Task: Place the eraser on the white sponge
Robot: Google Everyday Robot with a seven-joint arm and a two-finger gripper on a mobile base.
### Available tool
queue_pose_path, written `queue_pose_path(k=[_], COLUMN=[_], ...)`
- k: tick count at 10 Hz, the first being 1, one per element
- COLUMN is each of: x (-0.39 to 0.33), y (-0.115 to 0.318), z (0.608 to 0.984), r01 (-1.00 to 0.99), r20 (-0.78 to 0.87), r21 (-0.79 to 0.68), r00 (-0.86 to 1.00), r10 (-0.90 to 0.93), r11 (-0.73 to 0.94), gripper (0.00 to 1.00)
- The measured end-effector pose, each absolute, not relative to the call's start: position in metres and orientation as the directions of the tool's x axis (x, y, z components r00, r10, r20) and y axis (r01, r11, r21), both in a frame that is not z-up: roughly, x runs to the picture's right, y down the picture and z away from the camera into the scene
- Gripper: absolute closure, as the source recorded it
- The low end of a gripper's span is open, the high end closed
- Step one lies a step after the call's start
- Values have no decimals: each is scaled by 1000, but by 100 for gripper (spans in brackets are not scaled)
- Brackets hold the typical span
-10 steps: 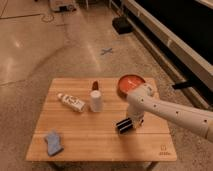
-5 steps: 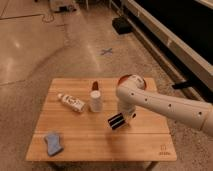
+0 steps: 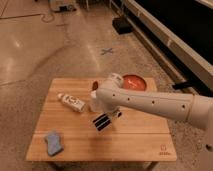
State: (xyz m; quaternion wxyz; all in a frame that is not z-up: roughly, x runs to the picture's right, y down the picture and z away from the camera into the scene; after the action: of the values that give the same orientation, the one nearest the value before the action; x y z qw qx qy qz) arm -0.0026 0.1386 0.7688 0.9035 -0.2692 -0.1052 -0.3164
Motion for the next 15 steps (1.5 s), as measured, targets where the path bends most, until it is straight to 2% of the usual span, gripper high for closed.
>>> queue_pose_path(k=[7, 10, 12, 13, 14, 15], x=[-131, -187, -205, -207, -205, -206], y=[157, 158, 158, 159, 165, 167], z=[739, 739, 745, 746, 747, 748], r01=[742, 761, 778, 783, 790, 791], r20=[404, 410, 414, 417, 419, 418], r21=[-334, -306, -297, -295, -298, -297], r00=[669, 648, 628, 621, 613, 612], r10=[-623, -642, -659, -664, -670, -672], r11=[581, 572, 554, 547, 536, 535], gripper=[100, 99, 81, 75, 63, 55])
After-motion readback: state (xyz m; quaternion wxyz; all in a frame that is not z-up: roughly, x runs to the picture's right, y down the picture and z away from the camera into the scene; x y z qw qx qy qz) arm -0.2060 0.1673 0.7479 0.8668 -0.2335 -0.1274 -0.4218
